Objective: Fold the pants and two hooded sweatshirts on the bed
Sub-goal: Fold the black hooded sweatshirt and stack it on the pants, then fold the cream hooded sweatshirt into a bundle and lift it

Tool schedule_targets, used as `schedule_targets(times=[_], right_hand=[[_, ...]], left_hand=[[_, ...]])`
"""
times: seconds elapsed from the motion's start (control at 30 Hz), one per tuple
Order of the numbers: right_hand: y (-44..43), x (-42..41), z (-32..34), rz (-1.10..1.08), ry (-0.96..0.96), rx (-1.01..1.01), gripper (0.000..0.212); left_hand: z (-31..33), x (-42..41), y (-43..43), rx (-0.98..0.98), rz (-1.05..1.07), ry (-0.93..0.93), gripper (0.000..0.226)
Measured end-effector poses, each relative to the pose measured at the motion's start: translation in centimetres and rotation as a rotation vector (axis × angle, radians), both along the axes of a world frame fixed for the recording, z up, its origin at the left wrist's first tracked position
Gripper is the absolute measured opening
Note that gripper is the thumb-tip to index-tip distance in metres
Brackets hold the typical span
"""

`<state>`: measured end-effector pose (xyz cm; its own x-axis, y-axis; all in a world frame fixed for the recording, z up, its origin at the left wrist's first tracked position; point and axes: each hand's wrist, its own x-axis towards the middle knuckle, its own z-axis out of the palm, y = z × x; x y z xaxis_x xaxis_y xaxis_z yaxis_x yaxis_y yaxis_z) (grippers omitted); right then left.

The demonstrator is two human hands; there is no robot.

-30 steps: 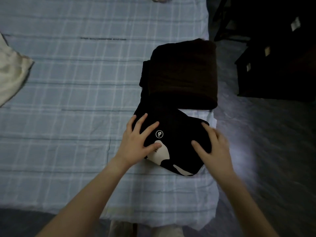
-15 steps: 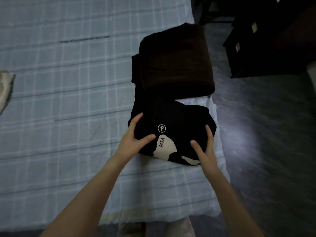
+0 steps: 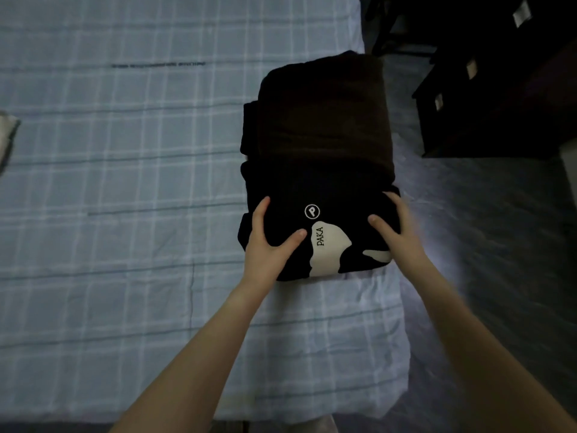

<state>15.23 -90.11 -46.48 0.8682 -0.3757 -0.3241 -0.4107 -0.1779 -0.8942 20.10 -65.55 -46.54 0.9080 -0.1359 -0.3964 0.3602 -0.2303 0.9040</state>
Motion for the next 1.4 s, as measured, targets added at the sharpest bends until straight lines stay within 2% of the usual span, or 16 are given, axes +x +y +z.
schedule_targets(times=[0.23,0.3,0.37,0.43,0.47,0.5,0.57,0.67,0.8,1.0,1.2,1.27,1.4], right_hand=[[-1.3,0.1,-0.7,0.069,0.101,0.026,0.053],[-1.4,-0.2,-0.2,0.079,0.139,0.012,0.062],[-1.2,-0.5,0.5,0.018,0.230,-0.254,0.072],[-0.4,-0.4,1.7,0.021,0.131,-0.628,0.073],[0.0,-0.1,2.1,0.098,-0.011,-0.769,0.069],[0.5,0.3,2.1,0.208,-0.149,-0.855,0.062],[1.5,1.1,1.3,0.370,-0.224,-0.915,0.054],[2.1,2.1,-0.8,0.394,-0.162,-0.915,0.054],[1.6,3.1,-4.2,0.372,-0.205,-0.908,0.052],[1.5,3.4,-5.5,0.370,-0.198,-0.918,0.053],[1.3,4.2,0.3,0.599,0.070,-0.891,0.056],[1.1,3.5,3.6,0.649,0.047,-0.875,0.057],[2.6,0.1,11.5,0.647,-0.087,-0.867,0.055]], left_hand=[[-0.2,1.3,0.6,0.035,-0.120,0.038,0.090],[0.5,1.0,0.4,0.151,-0.098,0.088,0.090],[1.3,0.6,-0.1,0.509,-0.087,0.020,0.089],[1.9,0.2,-0.7,0.842,-0.148,-0.326,0.085],[1.9,0.2,-1.1,0.899,-0.222,-0.531,0.078],[1.7,0.4,-1.5,0.899,-0.309,-0.691,0.069],[0.5,0.7,-2.3,0.875,-0.424,-0.802,0.056],[-2.2,1.0,-2.5,0.899,-0.445,-0.766,0.056],[-5.6,2.2,-2.8,0.921,-0.437,-0.805,0.056],[-6.4,2.3,-3.1,0.963,-0.459,-0.764,0.057],[-0.2,2.6,-2.8,0.904,-0.635,-0.510,0.057],[3.1,2.5,-1.3,0.819,-0.641,-0.473,0.054],[12.0,-0.2,2.0,0.779,-0.473,-0.521,0.053]])
